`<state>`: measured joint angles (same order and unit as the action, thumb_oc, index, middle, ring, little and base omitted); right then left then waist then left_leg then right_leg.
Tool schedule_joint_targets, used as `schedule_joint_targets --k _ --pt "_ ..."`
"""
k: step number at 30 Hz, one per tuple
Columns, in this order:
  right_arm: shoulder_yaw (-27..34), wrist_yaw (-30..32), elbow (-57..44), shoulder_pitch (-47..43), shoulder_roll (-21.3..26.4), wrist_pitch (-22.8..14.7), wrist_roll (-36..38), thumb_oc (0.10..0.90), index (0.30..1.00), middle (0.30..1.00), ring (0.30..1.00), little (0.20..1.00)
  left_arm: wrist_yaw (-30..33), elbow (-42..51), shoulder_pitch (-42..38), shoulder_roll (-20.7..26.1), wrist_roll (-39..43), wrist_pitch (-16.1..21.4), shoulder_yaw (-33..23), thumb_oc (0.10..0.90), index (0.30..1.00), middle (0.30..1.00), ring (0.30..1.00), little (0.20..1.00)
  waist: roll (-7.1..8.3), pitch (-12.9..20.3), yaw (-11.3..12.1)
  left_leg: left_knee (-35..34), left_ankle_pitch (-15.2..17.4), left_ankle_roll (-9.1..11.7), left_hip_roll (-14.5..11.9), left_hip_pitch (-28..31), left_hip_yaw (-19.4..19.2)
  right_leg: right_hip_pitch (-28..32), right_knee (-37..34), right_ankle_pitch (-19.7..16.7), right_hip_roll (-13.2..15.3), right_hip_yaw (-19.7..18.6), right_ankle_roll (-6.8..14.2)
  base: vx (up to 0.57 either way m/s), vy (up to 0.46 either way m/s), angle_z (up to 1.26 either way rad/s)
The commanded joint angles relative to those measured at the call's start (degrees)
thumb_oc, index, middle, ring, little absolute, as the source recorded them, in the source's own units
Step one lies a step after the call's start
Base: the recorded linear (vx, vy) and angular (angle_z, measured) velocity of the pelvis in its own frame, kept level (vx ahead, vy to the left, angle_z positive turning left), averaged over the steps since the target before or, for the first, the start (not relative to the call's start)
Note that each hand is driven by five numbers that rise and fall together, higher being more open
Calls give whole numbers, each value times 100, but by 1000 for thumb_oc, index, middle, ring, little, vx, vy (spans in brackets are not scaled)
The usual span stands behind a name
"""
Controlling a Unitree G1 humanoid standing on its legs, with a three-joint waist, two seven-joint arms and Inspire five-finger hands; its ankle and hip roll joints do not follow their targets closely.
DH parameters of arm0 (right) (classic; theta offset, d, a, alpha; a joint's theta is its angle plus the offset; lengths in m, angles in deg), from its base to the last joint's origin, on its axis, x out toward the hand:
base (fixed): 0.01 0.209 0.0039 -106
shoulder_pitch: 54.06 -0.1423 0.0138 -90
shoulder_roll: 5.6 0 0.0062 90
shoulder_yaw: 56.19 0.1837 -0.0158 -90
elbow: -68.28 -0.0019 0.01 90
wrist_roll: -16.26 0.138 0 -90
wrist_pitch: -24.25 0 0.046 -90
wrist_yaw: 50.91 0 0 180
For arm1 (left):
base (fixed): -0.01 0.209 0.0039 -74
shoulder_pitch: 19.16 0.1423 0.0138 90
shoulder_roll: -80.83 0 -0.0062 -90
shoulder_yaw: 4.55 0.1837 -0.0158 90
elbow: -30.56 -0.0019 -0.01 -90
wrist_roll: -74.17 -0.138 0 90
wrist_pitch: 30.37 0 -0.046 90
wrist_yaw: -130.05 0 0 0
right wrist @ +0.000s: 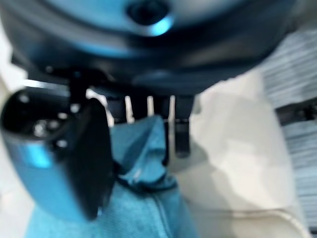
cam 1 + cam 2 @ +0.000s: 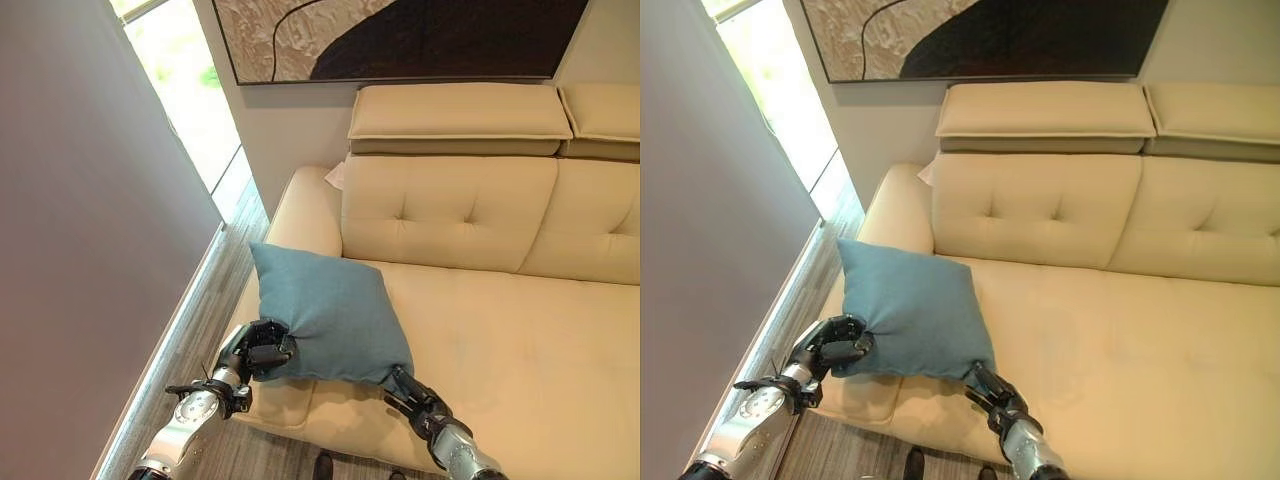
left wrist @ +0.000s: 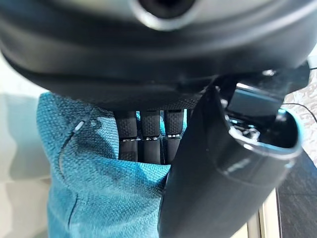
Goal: Pick up all the scattered cushions and arrange them neatly on the sofa.
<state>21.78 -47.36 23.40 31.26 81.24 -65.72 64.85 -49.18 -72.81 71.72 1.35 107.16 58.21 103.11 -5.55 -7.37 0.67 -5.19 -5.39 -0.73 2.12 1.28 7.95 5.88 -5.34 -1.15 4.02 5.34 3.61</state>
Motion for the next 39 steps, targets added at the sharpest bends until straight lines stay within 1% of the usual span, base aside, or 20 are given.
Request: schedule_joint_targets --k 1,4,6,9,11,13,16,17,18,20,22,23,25,26,28,29,30,35,37,39 --pt "-21 -627 -1067 -608 -261 -442 -69 400 300 300 300 300 -286 101 -891 -227 -254 607 236 400 300 300 300 300 350 251 -165 19 767 15 114 271 -364 307 543 472 147 -80 299 -30 35 -32" --pt "150 -621 -1639 -516 -35 -468 -292 400 300 300 300 300 -280 94 -1019 -309 -362 632 270 400 300 300 300 300 364 59 -270 167 786 -45 -23 181 -634 -232 1324 368 92 -397 420 -127 -2 -39" --pt "298 -542 -1805 -622 -4 -549 -346 400 300 300 300 300 -164 98 -1109 -359 -383 684 235 400 300 300 300 300 330 -94 -255 356 773 -7 -220 -33 -939 -569 1748 246 247 -214 579 -234 -105 -89" --pt "386 -485 -2036 -574 7 -573 -384 400 300 300 300 300 -103 29 -1182 -384 -401 727 212 400 300 300 300 300 333 -92 -258 392 769 39 -356 -54 -1053 -503 1651 245 485 -33 546 -122 -198 -90" --pt "460 -465 -2323 -507 95 -573 -479 400 300 300 300 300 -75 76 -1183 -386 -252 812 139 400 300 300 300 300 333 -8 -295 359 719 146 -586 -71 -1207 -420 1497 -160 936 57 561 -150 -385 -53" --pt "510 -461 -2401 -502 140 -570 -534 400 300 300 300 300 -87 126 -1212 -392 -219 838 166 400 300 300 300 300 339 3 -313 375 690 201 -657 -107 -1194 -323 1402 -234 1043 25 583 -126 -310 -51" --pt "589 -378 -2491 -589 271 -649 -582 400 300 300 300 300 -71 211 -1361 -362 -185 876 200 400 300 300 300 300 452 140 -318 341 376 540 -1130 -183 -1287 -77 1000 484 765 -208 610 -136 -436 -21" --pt "588 -379 -2489 -591 272 -650 -582 400 300 300 300 300 -71 213 -1360 -362 -185 874 198 400 300 300 300 300 446 139 -316 330 369 549 -1143 -178 -1289 -84 1013 490 753 -211 602 -89 -499 -31" --pt "578 -385 -2654 -552 336 -647 -544 400 300 300 300 300 -13 276 -1372 -335 -192 868 145 400 300 300 300 300 509 114 -350 478 206 694 -1553 -201 -1317 -121 1124 730 403 -231 421 -97 -485 -42" --pt "597 -424 -2868 -479 446 -678 -561 400 300 300 300 300 -25 439 -1343 -360 -260 865 89 400 300 300 300 300 626 -13 -391 909 200 667 -1795 -270 -1261 -128 1214 813 146 -311 209 -156 -526 -31" --pt "602 -421 -2933 -444 481 -692 -530 400 300 300 300 300 -9 501 -1317 -405 -258 873 59 400 300 300 300 300 675 -98 -398 1284 275 573 -1806 -345 -1168 -155 1270 798 52 -394 129 -153 -298 -40" --pt "655 -404 -3078 -406 524 -716 -536 400 300 300 300 300 -2 641 -1267 -526 -201 864 11 400 300 300 300 300 775 -205 -361 1885 608 360 -1405 -435 -918 -140 1247 737 -35 -490 9 -154 -279 -59" --pt "686 -399 -3135 -370 548 -729 -551 400 300 300 300 300 13 691 -1256 -603 -212 883 42 400 300 300 300 300 807 -209 -368 2023 776 270 -1223 -476 -988 -120 1207 708 -53 -469 -9 -122 -228 -50" --pt "829 -388 -3349 -260 560 -759 -583 400 300 300 300 300 -32 757 -1309 -689 -239 886 161 400 300 300 300 300 861 -183 -421 2145 1082 100 -890 -574 -1459 -80 1062 687 -63 -425 -31 -74 -135 -26" --pt "895 -370 -3409 -262 579 -788 -618 400 300 300 300 300 -72 800 -1320 -689 -241 893 184 400 300 300 300 300 857 -164 -427 2250 1135 65 -682 -695 -1598 -62 998 668 -74 -382 -39 -42 -100 16" --pt "993 -236 -3501 -359 592 -903 -763 400 300 300 300 300 -99 924 -1351 -643 -281 936 171 400 300 300 300 300 759 -134 -389 2172 1206 -44 -96 -860 -1808 -64 913 623 -199 -331 -50 21 -25 31" --pt "1025 -192 -3544 -439 567 -913 -815 400 300 300 300 300 -112 1068 -1341 -620 -290 925 143 400 300 300 300 300 673 -153 -343 1952 1114 -14 43 -818 -1730 -75 956 628 -306 -365 -49 35 -26 15" --pt "994 -241 -3689 -557 450 -926 -964 400 300 300 300 300 -85 1327 -1217 -593 -357 946 23 400 300 300 300 300 522 -105 -284 1202 917 -63 350 -395 -1253 -95 1208 768 -472 -321 1 76 40 -4" --pt "1016 -245 -3792 -473 342 -925 -1133 400 300 300 300 300 -57 1375 -1110 -570 -440 947 -26 400 300 300 300 300 446 -57 -305 794 869 -218 297 -64 -1185 -299 1922 813 -346 -92 222 91 70 1" --pt "1013 -248 -3778 -424 265 -879 -1280 400 300 300 300 300 -64 1438 -967 -528 -489 931 -90 400 300 300 300 300 427 -81 -225 611 867 -245 217 80 -1253 -506 2403 590 16 346 476 31 16 -3"
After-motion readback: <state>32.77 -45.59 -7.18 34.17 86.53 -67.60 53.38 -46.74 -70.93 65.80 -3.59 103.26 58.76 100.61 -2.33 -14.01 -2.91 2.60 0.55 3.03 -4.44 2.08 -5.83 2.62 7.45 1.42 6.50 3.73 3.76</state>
